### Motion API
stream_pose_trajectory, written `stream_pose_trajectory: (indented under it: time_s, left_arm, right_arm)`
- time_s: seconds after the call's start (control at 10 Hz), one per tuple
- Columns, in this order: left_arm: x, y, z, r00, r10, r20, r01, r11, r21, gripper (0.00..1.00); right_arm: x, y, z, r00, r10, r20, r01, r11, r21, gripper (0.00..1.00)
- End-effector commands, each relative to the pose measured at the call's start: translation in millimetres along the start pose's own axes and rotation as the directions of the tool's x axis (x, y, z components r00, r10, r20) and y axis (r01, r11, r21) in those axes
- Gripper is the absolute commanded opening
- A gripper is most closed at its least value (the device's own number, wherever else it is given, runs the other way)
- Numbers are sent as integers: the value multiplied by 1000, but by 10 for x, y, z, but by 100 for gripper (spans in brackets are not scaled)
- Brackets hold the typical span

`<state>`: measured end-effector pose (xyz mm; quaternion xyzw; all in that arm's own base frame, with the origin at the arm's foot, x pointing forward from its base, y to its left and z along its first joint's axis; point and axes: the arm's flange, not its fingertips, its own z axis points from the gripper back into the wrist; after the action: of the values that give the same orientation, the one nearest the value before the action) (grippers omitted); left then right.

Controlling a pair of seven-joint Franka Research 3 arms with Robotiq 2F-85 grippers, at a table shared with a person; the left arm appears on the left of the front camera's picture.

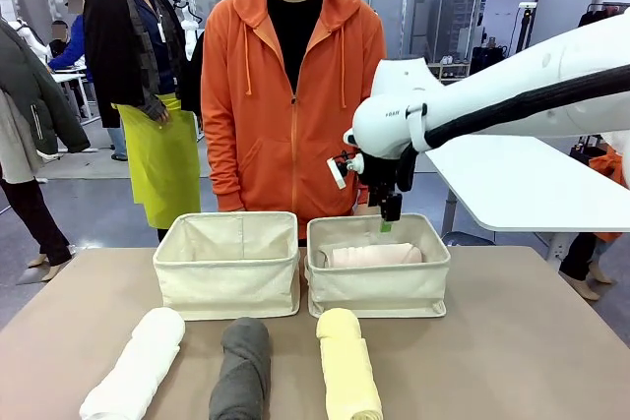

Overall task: Divide the towels into two baskets.
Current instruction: Pick up one hotel-folded towel from the bottom of the table and place it in the Fabric basket indicated by the person.

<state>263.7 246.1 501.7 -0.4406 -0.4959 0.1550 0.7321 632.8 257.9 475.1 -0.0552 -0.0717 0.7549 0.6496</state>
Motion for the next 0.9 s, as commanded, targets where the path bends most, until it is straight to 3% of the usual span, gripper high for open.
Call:
stream_pose_trajectory:
  time_s: [0.0,0.2,0.4,0.6,0.8]
  left_arm:
    - [16,-5,10,1000,1,12,-1,1000,-16,100]
    - [16,-5,10,1000,1,12,-1,1000,-16,100]
    - [16,-5,10,1000,1,12,-1,1000,-16,100]
    - [16,-5,10,1000,1,12,-1,1000,-16,100]
    - [16,-5,10,1000,1,12,-1,1000,-16,100]
  right_arm:
    - [-179,346,378,994,-105,33,103,992,70,100]
    - [-497,651,667,971,-228,75,215,965,147,100]
    - [-909,1028,847,897,-409,165,362,897,254,100]
    - [-1388,1404,885,795,-542,272,438,823,361,100]
    - [-2006,1704,856,655,-690,309,542,713,444,100]
